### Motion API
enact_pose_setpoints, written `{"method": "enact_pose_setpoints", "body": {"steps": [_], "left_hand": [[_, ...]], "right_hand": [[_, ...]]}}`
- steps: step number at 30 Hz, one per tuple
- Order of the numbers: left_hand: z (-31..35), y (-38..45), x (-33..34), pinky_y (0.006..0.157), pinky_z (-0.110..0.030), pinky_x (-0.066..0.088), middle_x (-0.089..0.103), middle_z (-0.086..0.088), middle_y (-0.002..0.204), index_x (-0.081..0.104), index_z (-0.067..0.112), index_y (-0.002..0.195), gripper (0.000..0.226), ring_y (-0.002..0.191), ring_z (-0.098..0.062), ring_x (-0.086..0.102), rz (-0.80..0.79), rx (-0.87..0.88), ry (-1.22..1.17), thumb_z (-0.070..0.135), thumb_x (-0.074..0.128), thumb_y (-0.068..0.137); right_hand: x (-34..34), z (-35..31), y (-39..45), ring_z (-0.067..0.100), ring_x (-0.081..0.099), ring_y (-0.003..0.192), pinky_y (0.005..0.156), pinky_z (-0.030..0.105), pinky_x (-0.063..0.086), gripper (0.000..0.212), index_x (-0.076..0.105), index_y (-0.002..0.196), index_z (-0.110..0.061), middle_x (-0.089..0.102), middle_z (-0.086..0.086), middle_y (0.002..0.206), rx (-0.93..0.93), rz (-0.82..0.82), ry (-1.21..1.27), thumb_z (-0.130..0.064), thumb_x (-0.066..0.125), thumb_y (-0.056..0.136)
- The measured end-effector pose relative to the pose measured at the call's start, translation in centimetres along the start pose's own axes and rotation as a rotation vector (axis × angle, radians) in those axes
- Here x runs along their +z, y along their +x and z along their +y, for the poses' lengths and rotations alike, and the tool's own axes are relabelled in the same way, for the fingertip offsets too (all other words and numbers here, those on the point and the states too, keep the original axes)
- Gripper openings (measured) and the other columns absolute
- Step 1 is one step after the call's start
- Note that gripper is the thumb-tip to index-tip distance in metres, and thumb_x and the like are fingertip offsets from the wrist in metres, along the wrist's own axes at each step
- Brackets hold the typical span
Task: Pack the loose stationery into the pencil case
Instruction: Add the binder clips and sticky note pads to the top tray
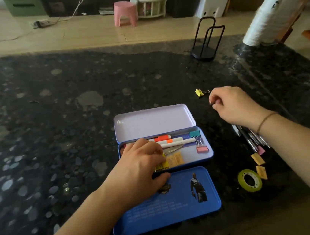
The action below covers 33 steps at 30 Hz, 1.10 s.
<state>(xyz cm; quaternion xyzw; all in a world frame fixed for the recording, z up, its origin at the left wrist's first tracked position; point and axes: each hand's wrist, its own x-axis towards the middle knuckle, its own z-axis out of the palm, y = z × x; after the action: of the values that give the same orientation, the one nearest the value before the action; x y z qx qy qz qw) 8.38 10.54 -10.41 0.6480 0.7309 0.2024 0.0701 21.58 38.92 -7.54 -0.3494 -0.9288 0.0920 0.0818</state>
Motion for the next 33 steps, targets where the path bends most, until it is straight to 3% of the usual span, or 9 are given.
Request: {"method": "enact_pose_setpoints", "body": {"steps": [3,6,8,12,18,21,28,33], "left_hand": [[0.1,0.1,-0.2,0.086,-0.037,0.047,0.059,0.010,0.106,0.072,0.026,0.099,0.028,0.097,-0.012,0.052,-0.008,-0.002,-0.003,0.045,0.066,0.079],[0.2,0.2,-0.2,0.086,-0.037,0.048,0.060,0.009,0.105,0.072,0.026,0.099,0.026,0.095,-0.011,0.056,-0.013,-0.012,-0.025,0.042,0.067,0.079],[0.2,0.2,-0.3,0.086,-0.038,0.048,0.061,0.009,0.104,0.073,0.026,0.097,0.026,0.094,-0.012,0.057,-0.011,-0.014,-0.016,0.042,0.066,0.079],[0.1,0.2,-0.4,0.085,-0.039,0.049,0.062,0.008,0.104,0.074,0.024,0.096,0.026,0.094,-0.013,0.058,-0.019,-0.015,-0.013,0.042,0.064,0.079],[0.0,0.3,-0.5,0.086,-0.037,0.049,0.061,0.010,0.103,0.074,0.025,0.098,0.025,0.095,-0.009,0.057,-0.029,-0.028,-0.048,0.041,0.067,0.080],[0.0,0.3,-0.5,0.087,-0.036,0.049,0.060,0.010,0.105,0.074,0.025,0.099,0.025,0.095,-0.008,0.056,-0.033,-0.032,-0.053,0.041,0.066,0.081],[0.0,0.2,-0.5,0.086,-0.036,0.048,0.059,0.011,0.105,0.073,0.025,0.099,0.026,0.094,-0.008,0.055,-0.044,-0.034,-0.057,0.042,0.064,0.082],[-0.1,0.3,-0.5,0.083,-0.036,0.049,0.058,0.011,0.103,0.073,0.024,0.097,0.024,0.091,-0.007,0.055,-0.048,-0.036,-0.074,0.041,0.064,0.081]], "right_hand": [[-2.1,-3.0,-3.2,0.011,0.060,0.074,0.071,0.024,0.046,0.023,0.064,0.099,-0.022,0.061,-0.007,0.080,-0.026,0.087,0.386,-0.005,0.064,0.083],[-2.4,-5.9,-7.0,0.002,0.063,0.078,0.069,0.011,0.048,0.020,0.069,0.093,-0.026,0.066,-0.012,0.083,-0.167,-0.025,0.492,-0.009,0.070,0.082],[-1.5,-6.4,-8.7,0.002,0.062,0.077,0.066,0.008,0.047,0.016,0.069,0.085,-0.021,0.066,-0.012,0.082,-0.303,-0.040,0.411,-0.007,0.073,0.079],[0.3,-5.3,-9.7,0.003,0.056,0.082,0.073,0.018,0.049,0.012,0.068,0.084,-0.016,0.063,-0.008,0.084,-0.484,-0.042,0.231,-0.007,0.070,0.077],[0.5,-5.1,-9.6,0.010,0.056,0.073,0.063,0.026,0.051,0.003,0.066,0.077,-0.016,0.063,-0.004,0.076,-0.523,0.007,0.085,-0.014,0.068,0.078],[0.4,-5.2,-9.3,0.015,0.056,0.062,0.054,0.033,0.051,0.010,0.063,0.068,-0.016,0.062,-0.002,0.066,-0.507,0.034,-0.023,-0.014,0.070,0.075],[-0.8,-6.0,-9.3,0.018,0.051,0.044,0.043,0.028,0.043,0.019,0.059,0.055,-0.016,0.057,0.000,0.051,-0.547,0.044,-0.235,-0.022,0.071,0.069],[-0.6,-7.0,-9.5,0.021,0.051,0.039,0.038,0.025,0.036,0.025,0.060,0.051,-0.015,0.055,0.002,0.046,-0.558,0.050,-0.341,-0.018,0.083,0.058]]}}
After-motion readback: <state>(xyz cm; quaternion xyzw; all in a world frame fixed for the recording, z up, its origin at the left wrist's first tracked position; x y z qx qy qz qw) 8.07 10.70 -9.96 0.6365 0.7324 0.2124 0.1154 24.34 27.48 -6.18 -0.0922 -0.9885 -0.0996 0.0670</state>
